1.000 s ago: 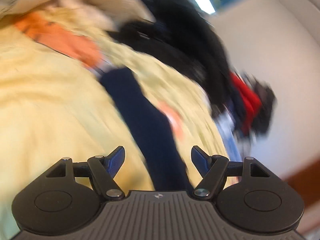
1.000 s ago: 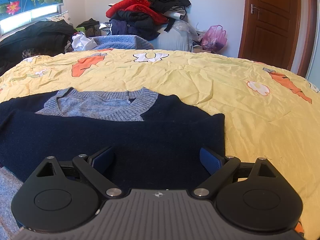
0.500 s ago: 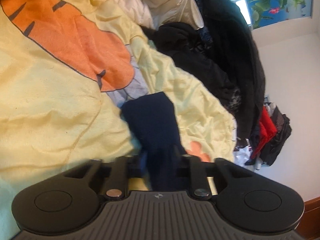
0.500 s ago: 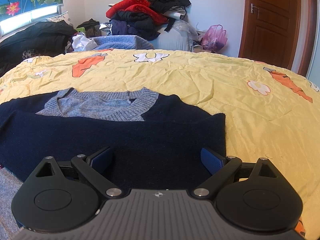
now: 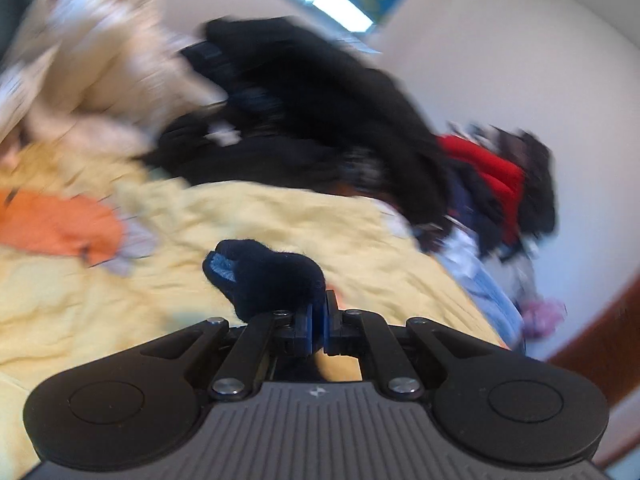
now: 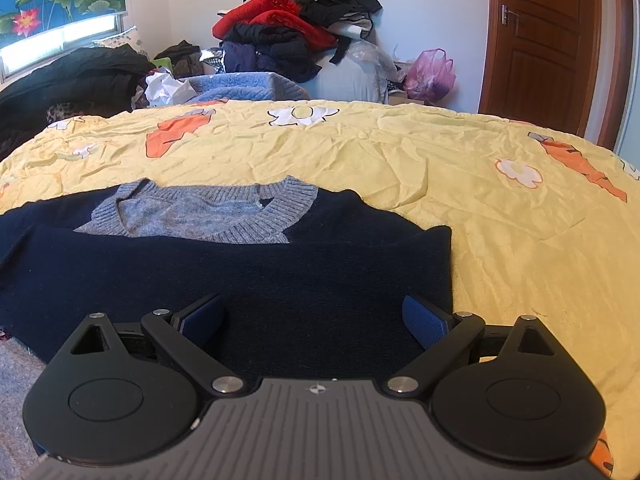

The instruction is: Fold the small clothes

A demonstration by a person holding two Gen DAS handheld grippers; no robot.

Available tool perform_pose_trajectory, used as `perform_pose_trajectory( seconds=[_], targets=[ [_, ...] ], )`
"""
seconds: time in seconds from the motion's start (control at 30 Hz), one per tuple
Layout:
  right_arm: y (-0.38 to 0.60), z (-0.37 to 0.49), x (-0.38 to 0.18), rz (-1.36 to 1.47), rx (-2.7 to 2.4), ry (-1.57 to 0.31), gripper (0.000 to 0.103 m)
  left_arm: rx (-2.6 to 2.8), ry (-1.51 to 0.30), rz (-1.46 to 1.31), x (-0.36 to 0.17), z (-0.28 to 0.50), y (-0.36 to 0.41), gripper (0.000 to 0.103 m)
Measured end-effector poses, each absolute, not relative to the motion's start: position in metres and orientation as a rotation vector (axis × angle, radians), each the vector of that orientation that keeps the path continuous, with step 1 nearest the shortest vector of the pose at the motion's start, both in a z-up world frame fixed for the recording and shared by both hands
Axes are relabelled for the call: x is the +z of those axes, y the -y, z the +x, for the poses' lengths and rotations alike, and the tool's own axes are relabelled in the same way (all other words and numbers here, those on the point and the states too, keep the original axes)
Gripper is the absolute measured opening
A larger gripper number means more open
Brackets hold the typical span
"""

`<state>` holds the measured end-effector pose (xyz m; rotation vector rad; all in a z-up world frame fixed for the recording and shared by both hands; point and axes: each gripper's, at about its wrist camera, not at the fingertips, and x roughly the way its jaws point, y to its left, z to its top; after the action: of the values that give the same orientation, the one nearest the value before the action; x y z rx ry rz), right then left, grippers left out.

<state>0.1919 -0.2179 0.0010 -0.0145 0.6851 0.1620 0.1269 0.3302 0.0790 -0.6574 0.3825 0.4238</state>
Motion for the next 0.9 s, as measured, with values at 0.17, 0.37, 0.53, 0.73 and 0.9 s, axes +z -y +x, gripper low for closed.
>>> perform_pose_trajectory(
  seconds=[0.17,0.37,0.53,0.73,0.9],
  targets=[
    [0.222,0.191,0.002,0.010,0.171,-0.680,0.096,0.132,-0.388,-0.271,0.097,0.142,-0.168,0.004],
    [0.228,0.190,0.003,0.050,0.184,-0.672,0.096,-0.235,-0.501,0.060,0.049,0.120,0.009,0.005],
    [0.230,0.190,0.003,0.067,0.189,-0.668,0.096,-0.263,-0.530,0.248,0.012,0.104,0.050,0.005],
    [0.235,0.189,0.003,0.103,0.202,-0.661,0.097,-0.270,-0.524,0.265,0.014,0.089,0.045,0.016],
    [0.235,0.189,0.003,0.106,0.203,-0.662,0.097,-0.244,-0.417,0.097,0.034,0.053,0.010,0.088]
  ],
)
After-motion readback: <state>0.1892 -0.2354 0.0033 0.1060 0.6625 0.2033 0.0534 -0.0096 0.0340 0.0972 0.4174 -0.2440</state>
